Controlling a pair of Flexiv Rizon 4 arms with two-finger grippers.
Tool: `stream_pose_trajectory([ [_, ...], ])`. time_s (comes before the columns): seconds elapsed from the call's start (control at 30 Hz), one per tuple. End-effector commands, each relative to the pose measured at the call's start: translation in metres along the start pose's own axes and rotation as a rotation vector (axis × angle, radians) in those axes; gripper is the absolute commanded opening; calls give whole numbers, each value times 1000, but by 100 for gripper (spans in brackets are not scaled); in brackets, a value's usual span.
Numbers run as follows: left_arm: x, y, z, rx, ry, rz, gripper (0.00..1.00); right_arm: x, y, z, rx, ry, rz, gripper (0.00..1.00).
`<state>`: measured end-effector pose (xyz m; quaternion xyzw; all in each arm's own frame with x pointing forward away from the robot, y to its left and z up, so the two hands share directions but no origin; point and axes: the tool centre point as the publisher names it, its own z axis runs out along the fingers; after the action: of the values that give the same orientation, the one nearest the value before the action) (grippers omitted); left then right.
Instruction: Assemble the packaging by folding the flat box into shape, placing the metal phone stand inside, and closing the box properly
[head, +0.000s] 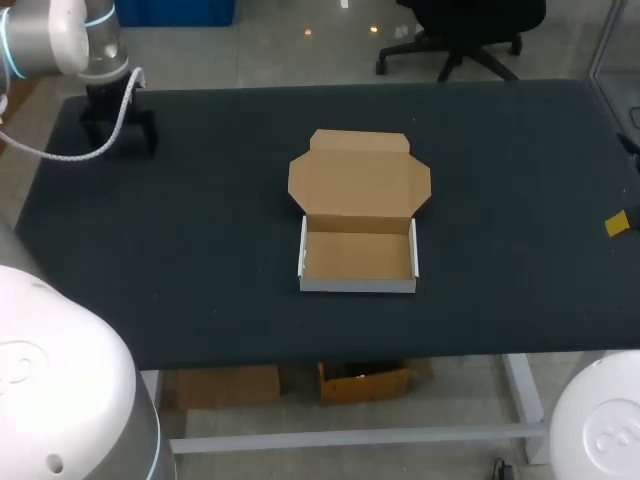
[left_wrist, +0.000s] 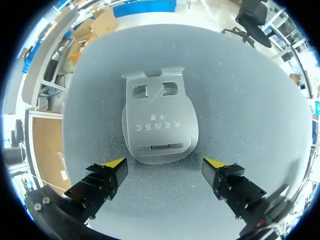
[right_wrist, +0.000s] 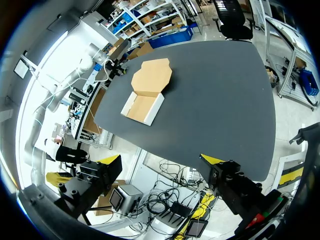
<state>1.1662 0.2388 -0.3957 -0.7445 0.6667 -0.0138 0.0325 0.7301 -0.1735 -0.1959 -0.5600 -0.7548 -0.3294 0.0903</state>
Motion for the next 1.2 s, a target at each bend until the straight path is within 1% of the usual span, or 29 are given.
stream_pose_trajectory([
  [0.03,1,-8,2,-14,-3,0,100,0,0,-1,1,2,-1,100],
  [0.73,-3,-28,3,-15,2,-18,100,0,0,-1,1,2,-1,100],
  [1.2,-9,-38,3,-15,-3,-31,100,0,0,-1,1,2,-1,100],
])
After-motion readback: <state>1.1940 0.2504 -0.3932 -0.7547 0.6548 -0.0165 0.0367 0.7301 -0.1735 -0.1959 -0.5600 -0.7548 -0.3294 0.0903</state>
